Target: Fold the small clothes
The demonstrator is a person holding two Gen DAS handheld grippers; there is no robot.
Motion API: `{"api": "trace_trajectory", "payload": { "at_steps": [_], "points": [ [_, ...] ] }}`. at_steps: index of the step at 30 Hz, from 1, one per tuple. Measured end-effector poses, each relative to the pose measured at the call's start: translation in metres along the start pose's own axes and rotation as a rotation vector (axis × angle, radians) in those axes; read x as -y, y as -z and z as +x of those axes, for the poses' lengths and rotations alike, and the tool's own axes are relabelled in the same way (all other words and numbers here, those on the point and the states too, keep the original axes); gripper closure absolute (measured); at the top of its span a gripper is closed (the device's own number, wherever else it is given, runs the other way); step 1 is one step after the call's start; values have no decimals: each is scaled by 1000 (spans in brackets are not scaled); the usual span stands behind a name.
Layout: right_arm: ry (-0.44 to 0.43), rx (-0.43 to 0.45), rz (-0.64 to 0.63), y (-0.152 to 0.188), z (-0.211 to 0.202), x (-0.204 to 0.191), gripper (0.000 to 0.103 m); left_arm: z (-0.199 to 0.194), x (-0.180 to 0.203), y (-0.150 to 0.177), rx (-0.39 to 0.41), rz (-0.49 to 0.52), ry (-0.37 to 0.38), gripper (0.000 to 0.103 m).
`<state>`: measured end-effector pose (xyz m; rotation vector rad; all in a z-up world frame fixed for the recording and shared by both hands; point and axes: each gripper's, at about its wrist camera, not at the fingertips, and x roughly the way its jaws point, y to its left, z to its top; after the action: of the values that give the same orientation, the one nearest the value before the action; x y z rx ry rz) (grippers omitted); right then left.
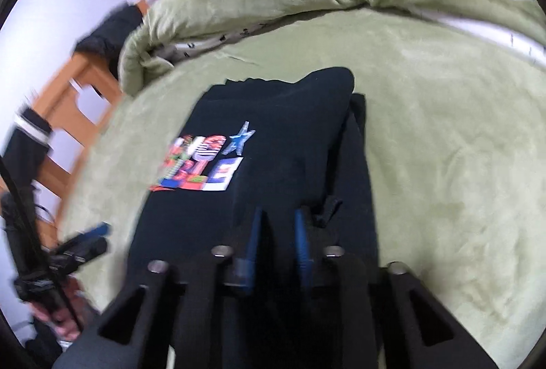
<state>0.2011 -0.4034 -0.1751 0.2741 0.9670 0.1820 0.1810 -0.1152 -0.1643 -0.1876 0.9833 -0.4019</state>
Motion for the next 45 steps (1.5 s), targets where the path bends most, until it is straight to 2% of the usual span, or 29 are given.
{"api": "trace_trajectory", "payload": {
  "at_steps": [1,4,7,9,10,12,13,15,16,17,21,24,28,31,34,36,37,39,41,45],
  "points": [
    [7,23,-11,-2,-6,1,96,-1,1,-1,0,1,-3,20],
    [5,177,35,-9,-43,13,97,-5,2,-2,20,10,1,20],
    [96,129,44,-8,-27,26,97,-2,1,-4,15,4,6,20],
    [97,5,81,3,5,41,97,0,-1,-6,11,-8,20,20],
    [86,-20,92,10,14,45,96,0,-2,-6,12,-9,25,20],
    [82,9,93,14,10,44,94,2,-3,-7,15,-3,29,20],
    [72,28,92,13,5,42,88,3,-3,-8,13,-1,31,20],
    [59,42,99,9,-3,40,65,6,-4,-9,5,-8,52,20],
    [57,47,98,9,-4,41,46,7,-4,-10,1,-12,60,20],
    [58,53,97,10,-4,42,37,9,-5,-10,-4,-18,76,20],
    [25,8,130,11,12,49,36,23,0,-5,-44,-20,115,21],
    [-25,-12,161,10,22,57,36,35,4,-2,-61,-14,118,22],
    [-103,-60,179,5,34,60,36,53,4,-10,-81,-36,163,22],
    [-107,-73,150,3,39,56,36,71,0,-15,-110,-76,199,22],
    [-107,-112,142,2,48,55,36,89,-2,-15,-152,-132,235,28],
    [-119,-135,152,1,54,54,37,96,-2,-15,-160,-150,233,45],
    [-127,-142,156,1,55,53,40,95,0,-15,-148,-149,227,51],
    [-118,-143,142,-2,55,46,48,88,5,-16,-116,-127,215,72],
    [-81,-118,93,-3,48,34,63,78,9,-18,-77,-102,197,78],
    [-64,-59,67,-10,25,9,70,65,-1,-26,-49,-120,191,81]
  ]
}}
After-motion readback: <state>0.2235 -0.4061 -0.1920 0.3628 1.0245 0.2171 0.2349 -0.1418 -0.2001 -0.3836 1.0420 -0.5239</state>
